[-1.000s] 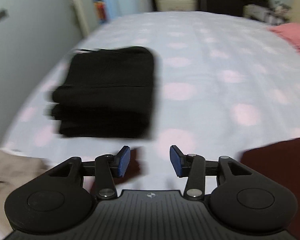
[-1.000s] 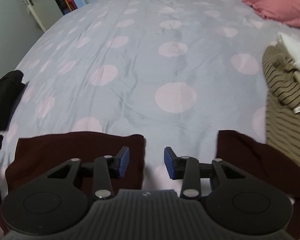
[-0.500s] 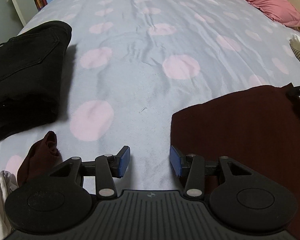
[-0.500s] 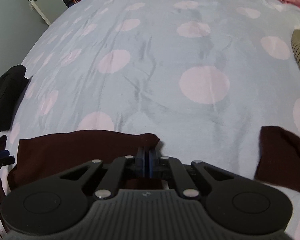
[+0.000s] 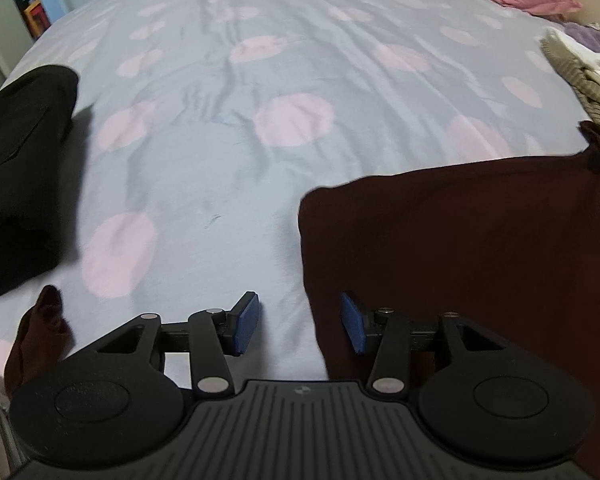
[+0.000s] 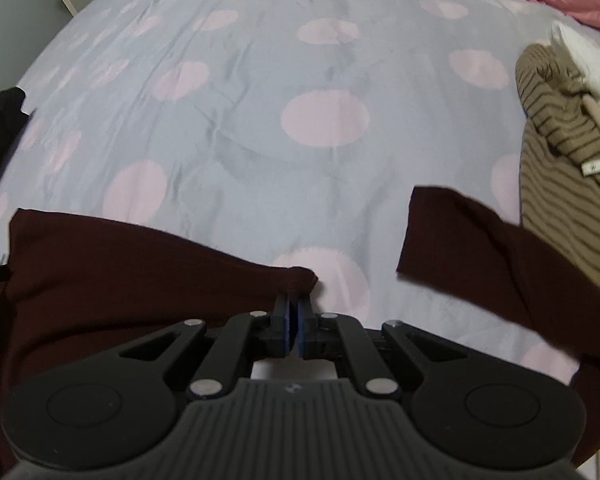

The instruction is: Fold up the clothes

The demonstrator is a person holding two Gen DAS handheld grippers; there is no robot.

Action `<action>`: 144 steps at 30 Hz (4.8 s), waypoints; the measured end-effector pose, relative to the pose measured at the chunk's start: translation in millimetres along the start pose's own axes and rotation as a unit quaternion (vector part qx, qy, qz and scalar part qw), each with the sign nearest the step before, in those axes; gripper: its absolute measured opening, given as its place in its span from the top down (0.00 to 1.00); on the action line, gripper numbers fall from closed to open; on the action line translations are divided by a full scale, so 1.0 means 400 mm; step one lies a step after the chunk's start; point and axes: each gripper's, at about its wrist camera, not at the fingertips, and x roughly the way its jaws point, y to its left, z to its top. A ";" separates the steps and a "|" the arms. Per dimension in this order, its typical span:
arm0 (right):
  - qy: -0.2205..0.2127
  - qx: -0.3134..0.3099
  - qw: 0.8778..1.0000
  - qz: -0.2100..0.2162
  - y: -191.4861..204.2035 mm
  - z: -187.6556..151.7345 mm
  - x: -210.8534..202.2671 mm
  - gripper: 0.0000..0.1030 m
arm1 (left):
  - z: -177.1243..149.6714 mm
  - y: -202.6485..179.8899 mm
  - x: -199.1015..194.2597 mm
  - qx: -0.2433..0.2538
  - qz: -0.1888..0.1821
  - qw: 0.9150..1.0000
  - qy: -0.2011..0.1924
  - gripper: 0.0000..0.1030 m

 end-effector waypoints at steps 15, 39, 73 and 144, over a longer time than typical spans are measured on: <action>-0.025 -0.004 0.999 0.026 0.024 0.033 0.015 0.95 | 0.064 0.040 0.060 -0.100 -0.074 0.992 -0.031 0.73; -0.089 -0.022 0.995 0.024 0.127 0.111 0.082 0.94 | 0.047 0.124 -0.004 -0.153 -0.008 0.984 -0.090 0.96; -0.120 -0.087 0.989 0.021 0.151 0.002 -0.095 0.57 | -0.229 0.367 -0.077 -0.179 0.234 0.954 0.053 0.86; 0.059 -0.238 0.960 0.136 0.349 -0.413 -0.099 0.91 | -0.418 -0.094 -0.317 -0.019 0.051 0.998 -0.043 0.50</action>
